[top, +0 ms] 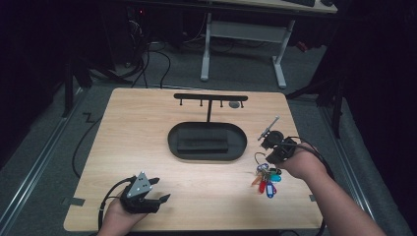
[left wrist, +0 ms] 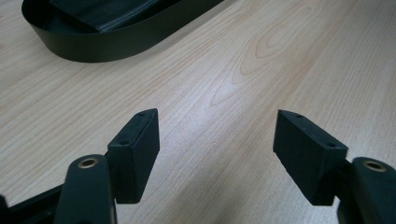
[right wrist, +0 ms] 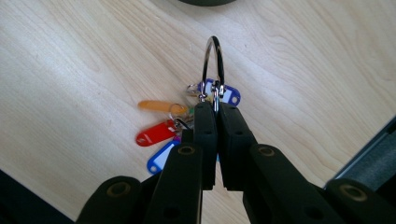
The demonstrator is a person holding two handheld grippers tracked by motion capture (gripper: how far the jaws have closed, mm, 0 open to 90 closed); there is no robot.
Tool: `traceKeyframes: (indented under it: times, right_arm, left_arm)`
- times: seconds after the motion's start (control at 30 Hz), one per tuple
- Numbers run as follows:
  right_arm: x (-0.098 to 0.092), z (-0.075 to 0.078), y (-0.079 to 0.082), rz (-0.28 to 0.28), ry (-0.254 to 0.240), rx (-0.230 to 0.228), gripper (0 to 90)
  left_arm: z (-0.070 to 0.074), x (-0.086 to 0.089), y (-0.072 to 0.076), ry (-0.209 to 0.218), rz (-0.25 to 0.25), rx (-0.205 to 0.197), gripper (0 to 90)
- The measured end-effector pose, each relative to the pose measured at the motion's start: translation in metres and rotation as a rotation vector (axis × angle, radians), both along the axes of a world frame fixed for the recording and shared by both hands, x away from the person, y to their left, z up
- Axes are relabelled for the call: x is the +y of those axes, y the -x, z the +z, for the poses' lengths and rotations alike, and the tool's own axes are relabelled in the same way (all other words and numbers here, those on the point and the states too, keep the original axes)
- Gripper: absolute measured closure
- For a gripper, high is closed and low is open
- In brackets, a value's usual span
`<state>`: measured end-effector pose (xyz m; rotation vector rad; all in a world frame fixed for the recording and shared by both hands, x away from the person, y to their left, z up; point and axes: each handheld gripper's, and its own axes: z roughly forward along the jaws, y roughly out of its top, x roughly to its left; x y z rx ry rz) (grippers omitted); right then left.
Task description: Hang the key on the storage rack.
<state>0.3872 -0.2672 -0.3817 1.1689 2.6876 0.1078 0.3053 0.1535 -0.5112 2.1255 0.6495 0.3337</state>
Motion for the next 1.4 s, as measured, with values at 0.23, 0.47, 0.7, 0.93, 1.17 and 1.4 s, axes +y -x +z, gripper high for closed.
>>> traceKeyframes:
  times: [0.23,0.47,0.7,0.93,1.17,1.4]
  right_arm:
    - [-0.002,0.028,0.002,-0.011,-0.037,0.016,87.2]
    - [-0.001,0.054,0.005,-0.009,-0.039,0.002,87.2]
    - [0.003,0.074,0.003,-0.004,-0.035,-0.023,87.3]
    - [0.01,0.08,0.001,0.016,-0.039,-0.043,87.2]
    - [0.015,0.08,-0.003,0.021,-0.038,-0.046,87.2]
    - [0.023,0.088,-0.009,0.027,-0.032,-0.051,87.2]
  left_arm:
    - [0.0,0.001,0.0,-0.003,-0.001,0.004,31.9]
    - [0.0,0.001,0.0,-0.002,-0.001,0.006,31.9]
    - [-0.001,0.001,-0.001,-0.006,-0.003,0.007,31.9]
    - [-0.001,0.002,-0.001,-0.001,0.002,0.004,31.9]
    - [-0.001,0.002,-0.001,0.0,0.002,0.006,31.9]
    - [-0.001,0.002,0.0,0.0,-0.001,0.007,31.9]
